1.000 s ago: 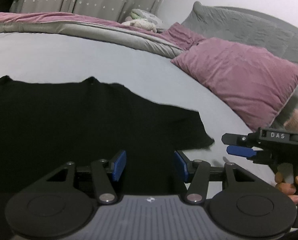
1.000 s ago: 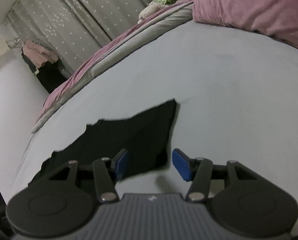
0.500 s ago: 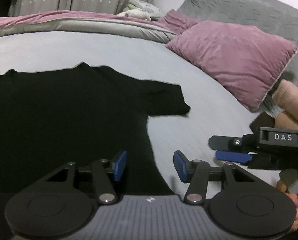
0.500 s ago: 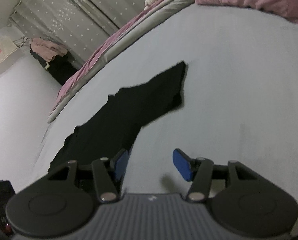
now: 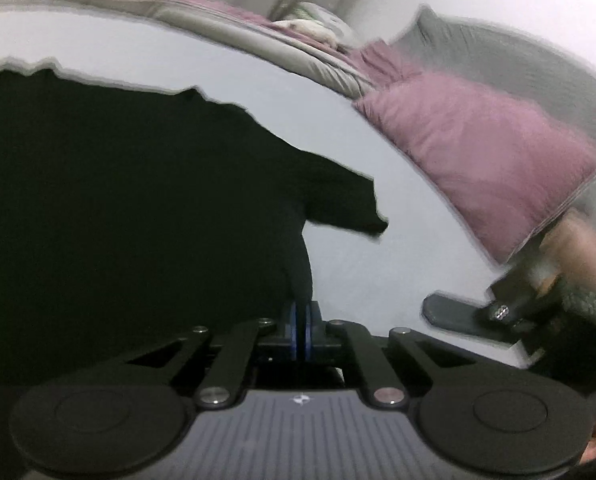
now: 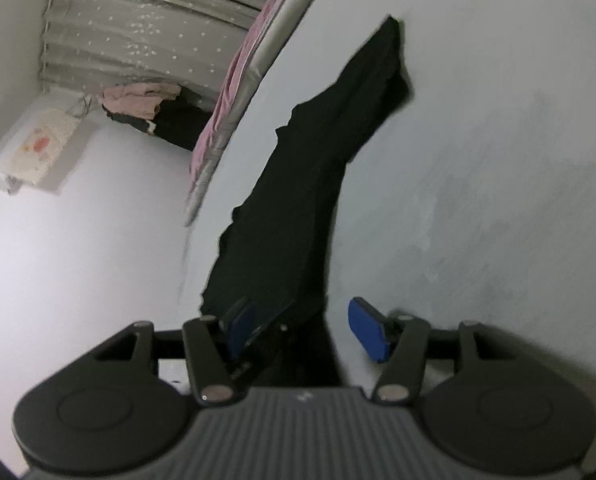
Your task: Fold clothes
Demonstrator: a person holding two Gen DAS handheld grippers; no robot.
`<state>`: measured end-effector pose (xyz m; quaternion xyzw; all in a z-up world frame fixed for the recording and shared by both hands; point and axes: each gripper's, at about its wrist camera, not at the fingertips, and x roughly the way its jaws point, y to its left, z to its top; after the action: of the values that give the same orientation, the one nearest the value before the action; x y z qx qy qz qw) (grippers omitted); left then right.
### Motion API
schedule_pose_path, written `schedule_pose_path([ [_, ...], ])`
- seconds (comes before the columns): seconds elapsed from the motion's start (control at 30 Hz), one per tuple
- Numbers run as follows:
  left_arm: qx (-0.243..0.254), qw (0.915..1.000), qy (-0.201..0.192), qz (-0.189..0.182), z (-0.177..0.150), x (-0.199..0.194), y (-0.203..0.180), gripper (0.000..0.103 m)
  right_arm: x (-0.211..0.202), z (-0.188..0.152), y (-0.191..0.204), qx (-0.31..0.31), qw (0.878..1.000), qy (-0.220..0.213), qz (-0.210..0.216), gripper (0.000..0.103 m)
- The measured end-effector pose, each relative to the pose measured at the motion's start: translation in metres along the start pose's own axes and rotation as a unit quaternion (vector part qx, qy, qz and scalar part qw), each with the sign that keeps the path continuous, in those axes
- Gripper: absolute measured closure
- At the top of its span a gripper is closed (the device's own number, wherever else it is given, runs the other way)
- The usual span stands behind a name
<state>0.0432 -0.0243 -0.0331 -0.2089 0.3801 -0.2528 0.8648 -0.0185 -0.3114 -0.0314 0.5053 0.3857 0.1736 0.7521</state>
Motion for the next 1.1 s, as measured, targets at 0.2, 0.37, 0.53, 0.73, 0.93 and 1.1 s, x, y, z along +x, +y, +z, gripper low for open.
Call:
schedule_pose_path([
  [0.2,-0.1,0.9926,0.003,-0.069,0.001,-0.001,0.027,0.101,0.028,0.005,-0.014,0.055,0.998,-0.006,0.036,0.047],
  [0.37,-0.119,0.9877,0.002,-0.101,0.001,-0.001,0.03,0.101,0.063,0.014,-0.011,0.067,0.997,-0.016,0.041,0.047],
  [0.53,-0.131,0.9843,0.006,-0.117,-0.001,0.002,0.035,0.101,0.095,0.022,0.002,0.053,0.998,-0.01,0.036,0.047],
  [0.73,-0.097,0.9908,0.018,-0.093,0.0,0.006,0.031,0.098,0.114,0.031,-0.004,0.087,0.993,-0.012,0.084,0.049],
  [0.93,-0.087,0.9919,0.028,-0.088,0.001,0.015,0.025,0.091,0.105,0.04,-0.036,0.165,0.972,-0.04,0.161,0.052],
  [1.1,-0.075,0.9921,0.045,-0.09,-0.003,0.026,0.012,0.086,0.095,0.051,-0.039,0.166,0.969,-0.057,0.177,0.052],
])
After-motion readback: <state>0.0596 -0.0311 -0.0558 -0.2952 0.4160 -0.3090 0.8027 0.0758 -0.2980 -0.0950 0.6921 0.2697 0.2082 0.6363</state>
